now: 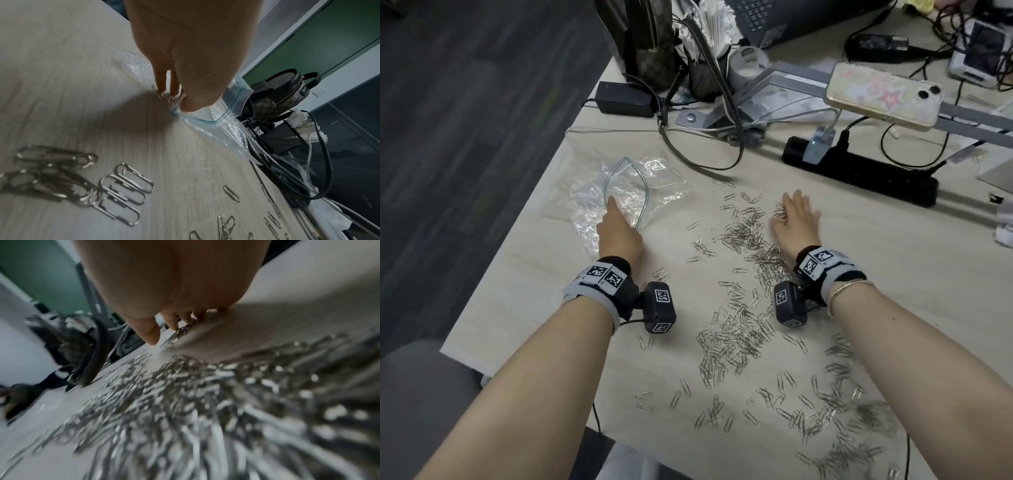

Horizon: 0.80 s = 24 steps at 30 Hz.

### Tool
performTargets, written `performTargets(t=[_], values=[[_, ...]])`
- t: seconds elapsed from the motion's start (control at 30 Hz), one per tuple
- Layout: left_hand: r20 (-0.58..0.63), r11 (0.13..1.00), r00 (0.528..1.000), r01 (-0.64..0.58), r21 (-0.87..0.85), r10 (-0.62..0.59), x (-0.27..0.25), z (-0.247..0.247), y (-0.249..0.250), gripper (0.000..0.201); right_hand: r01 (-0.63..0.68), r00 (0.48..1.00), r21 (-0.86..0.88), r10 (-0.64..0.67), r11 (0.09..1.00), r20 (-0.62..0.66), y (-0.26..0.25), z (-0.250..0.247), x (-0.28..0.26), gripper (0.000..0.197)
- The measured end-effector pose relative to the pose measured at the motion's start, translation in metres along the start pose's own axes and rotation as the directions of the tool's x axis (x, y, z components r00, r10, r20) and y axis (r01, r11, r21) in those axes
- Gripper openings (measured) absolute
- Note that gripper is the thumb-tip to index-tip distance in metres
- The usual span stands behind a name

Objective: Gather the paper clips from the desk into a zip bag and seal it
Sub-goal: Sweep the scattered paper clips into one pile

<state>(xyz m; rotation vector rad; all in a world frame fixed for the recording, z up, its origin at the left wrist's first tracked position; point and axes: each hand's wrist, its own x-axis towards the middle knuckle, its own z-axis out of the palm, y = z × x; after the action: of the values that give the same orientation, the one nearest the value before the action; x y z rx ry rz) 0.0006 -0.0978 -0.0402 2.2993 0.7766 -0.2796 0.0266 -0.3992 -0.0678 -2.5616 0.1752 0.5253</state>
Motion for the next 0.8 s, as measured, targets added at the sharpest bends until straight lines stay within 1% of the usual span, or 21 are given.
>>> performTargets(t=[0.1,0.2,0.27,0.33,0.37,0.4,0.5,0.57,0.63,0.7,0.8], values=[[-0.010,0.999,0.999,-0.045,0.018,0.045,-0.002,0.002,-0.001,0.072,0.140,0.986,0.017,-0.141,0.990,0.084,-0.018,0.015,-0.010,0.062],[-0.016,0.998,0.998,-0.061,0.015,0.061,-0.004,0.005,-0.001,0.069,0.258,0.953,0.020,-0.258,0.966,0.161,-0.038,0.030,-0.025,0.062],[-0.025,0.997,0.997,-0.076,0.018,0.077,-0.003,0.007,-0.005,0.060,0.321,0.924,0.027,-0.320,0.947,0.211,-0.047,0.040,-0.038,0.061],[-0.036,0.995,0.995,-0.095,0.002,0.095,-0.001,0.010,-0.012,0.047,0.357,0.895,0.069,-0.363,0.931,0.261,-0.051,0.047,-0.048,0.060],[-0.044,0.996,0.995,-0.094,-0.009,0.094,0.000,0.011,-0.015,0.042,0.362,0.887,0.112,-0.379,0.926,0.264,-0.052,0.049,-0.050,0.059],[-0.049,0.996,0.995,-0.089,-0.016,0.089,0.001,0.012,-0.017,0.038,0.359,0.891,0.157,-0.388,0.920,0.237,-0.053,0.049,-0.051,0.057],[-0.048,0.996,0.995,-0.090,-0.025,0.089,0.003,0.011,-0.019,0.034,0.331,0.938,0.218,-0.346,0.918,0.034,-0.054,0.042,-0.041,0.052],[-0.051,0.993,0.992,-0.116,-0.023,0.115,0.002,0.011,-0.019,0.035,0.302,0.953,0.203,-0.300,0.931,-0.041,-0.055,0.035,-0.023,0.053],[-0.059,0.988,0.986,-0.155,0.012,0.155,0.000,0.010,-0.017,0.036,0.259,0.966,0.137,-0.255,0.956,-0.051,-0.058,0.030,-0.001,0.055],[-0.070,0.984,0.981,-0.178,0.030,0.179,0.000,0.009,-0.017,0.038,0.215,0.977,0.069,-0.213,0.974,-0.032,-0.061,0.027,0.020,0.056],[-0.101,0.980,0.975,-0.200,-0.026,0.196,-0.001,0.006,-0.016,0.042,0.188,0.982,-0.030,-0.187,0.982,0.034,-0.069,0.028,0.040,0.059]])
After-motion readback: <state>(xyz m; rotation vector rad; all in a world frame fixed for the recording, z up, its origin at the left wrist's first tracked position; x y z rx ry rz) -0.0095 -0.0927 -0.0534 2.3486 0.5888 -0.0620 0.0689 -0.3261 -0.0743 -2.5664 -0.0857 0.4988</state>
